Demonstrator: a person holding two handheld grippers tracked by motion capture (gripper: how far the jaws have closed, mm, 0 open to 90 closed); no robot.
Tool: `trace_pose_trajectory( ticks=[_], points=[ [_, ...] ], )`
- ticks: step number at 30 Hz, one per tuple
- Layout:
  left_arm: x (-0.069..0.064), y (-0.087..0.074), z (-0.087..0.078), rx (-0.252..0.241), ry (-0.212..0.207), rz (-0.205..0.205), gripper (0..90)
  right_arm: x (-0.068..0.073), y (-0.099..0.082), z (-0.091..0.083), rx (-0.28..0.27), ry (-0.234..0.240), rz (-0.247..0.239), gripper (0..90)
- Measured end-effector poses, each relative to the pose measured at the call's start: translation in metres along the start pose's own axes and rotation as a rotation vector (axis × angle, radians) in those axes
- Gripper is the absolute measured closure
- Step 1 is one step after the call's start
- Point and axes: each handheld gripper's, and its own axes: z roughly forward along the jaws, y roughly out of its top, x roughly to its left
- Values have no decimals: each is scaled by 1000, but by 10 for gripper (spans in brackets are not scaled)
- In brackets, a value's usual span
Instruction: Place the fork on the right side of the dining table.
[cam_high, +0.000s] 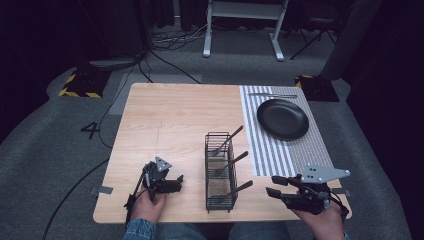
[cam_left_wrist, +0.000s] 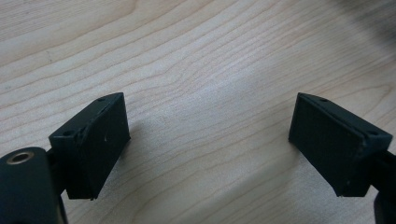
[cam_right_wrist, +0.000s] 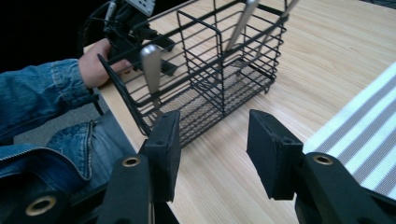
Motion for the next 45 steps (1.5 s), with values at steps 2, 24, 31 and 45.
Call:
trace_pose_trajectory(
  ticks=[2,24,31,45],
  points=[
    [0,0,0,1,0,1,122,4,4,1,-3,18,-9,544],
    [0,0,0,1,0,1,122,18,17,24,-4,109,-26,572],
    [0,0,0,0,0,-1,121,16,23,31,5,137,1,668],
    [0,0,0,0,0,-1,122,21,29,34,10,122,-30,797]
  ],
)
